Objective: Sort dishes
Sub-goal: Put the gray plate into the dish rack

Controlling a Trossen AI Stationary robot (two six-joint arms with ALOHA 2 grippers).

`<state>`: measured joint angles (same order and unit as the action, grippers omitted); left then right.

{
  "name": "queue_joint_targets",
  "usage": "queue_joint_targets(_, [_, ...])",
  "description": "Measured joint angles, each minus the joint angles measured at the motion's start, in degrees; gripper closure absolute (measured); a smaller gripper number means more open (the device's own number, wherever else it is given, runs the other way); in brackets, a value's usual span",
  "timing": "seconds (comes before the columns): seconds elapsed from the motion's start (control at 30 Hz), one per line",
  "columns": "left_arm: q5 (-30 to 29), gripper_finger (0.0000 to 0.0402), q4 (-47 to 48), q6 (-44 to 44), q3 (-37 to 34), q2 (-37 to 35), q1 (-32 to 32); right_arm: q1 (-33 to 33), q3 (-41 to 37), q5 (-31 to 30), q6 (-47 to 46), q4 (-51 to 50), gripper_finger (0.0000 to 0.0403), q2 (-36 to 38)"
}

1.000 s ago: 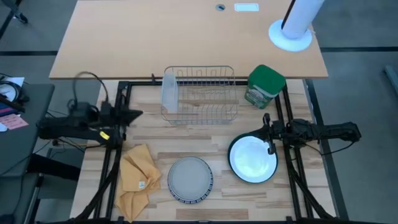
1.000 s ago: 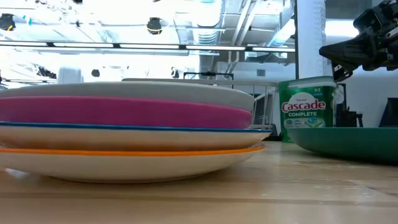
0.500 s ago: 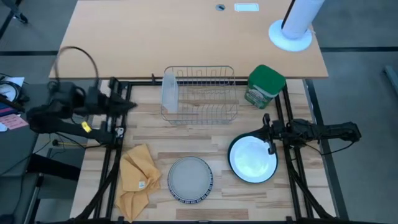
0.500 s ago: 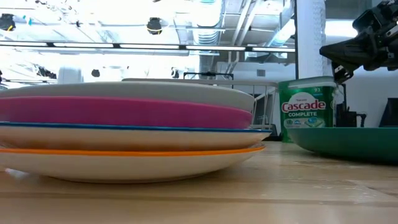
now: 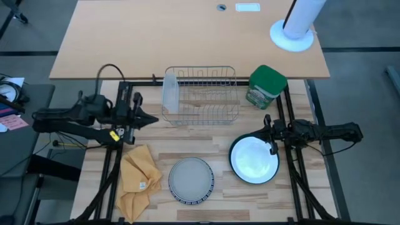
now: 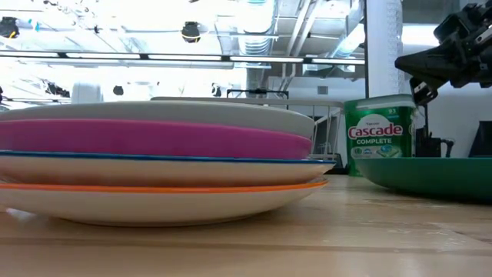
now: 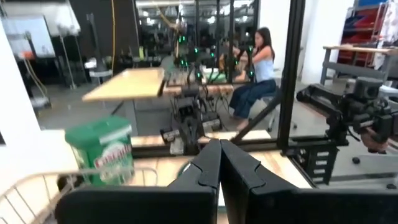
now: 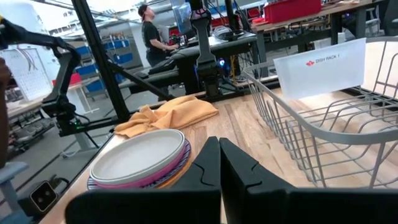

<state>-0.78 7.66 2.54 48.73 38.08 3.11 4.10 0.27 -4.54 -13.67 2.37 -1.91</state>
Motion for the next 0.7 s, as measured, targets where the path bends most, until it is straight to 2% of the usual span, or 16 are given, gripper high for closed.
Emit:
queue_joint_targets(0.2, [0.0,0.0402,0.9,-3.3,-1.4,1.5,0.1,-0.1,0.5,-0.4,-0.9,3.1,0.0403,0.0])
queue_joint_targets(0.27, [0.3,0.0401,1.4,-3.6,-1.4,1.7,0.1,-0.1,3.6,0.1,-2.6,4.5,0.0403,-0.1])
queue_joint_targets(0.43, [0.4,0.0402,-0.2,-2.5,-1.4,1.4,0.1,0.9,21.4,3.5,0.4,7.1,0.0403,-2.2])
queue_joint_targets(0.7, [0.4,0.0402,-4.2,-0.1,-0.8,0.8,0.1,1.8,55.2,3.2,13.8,-9.5,0.0403,-19.8])
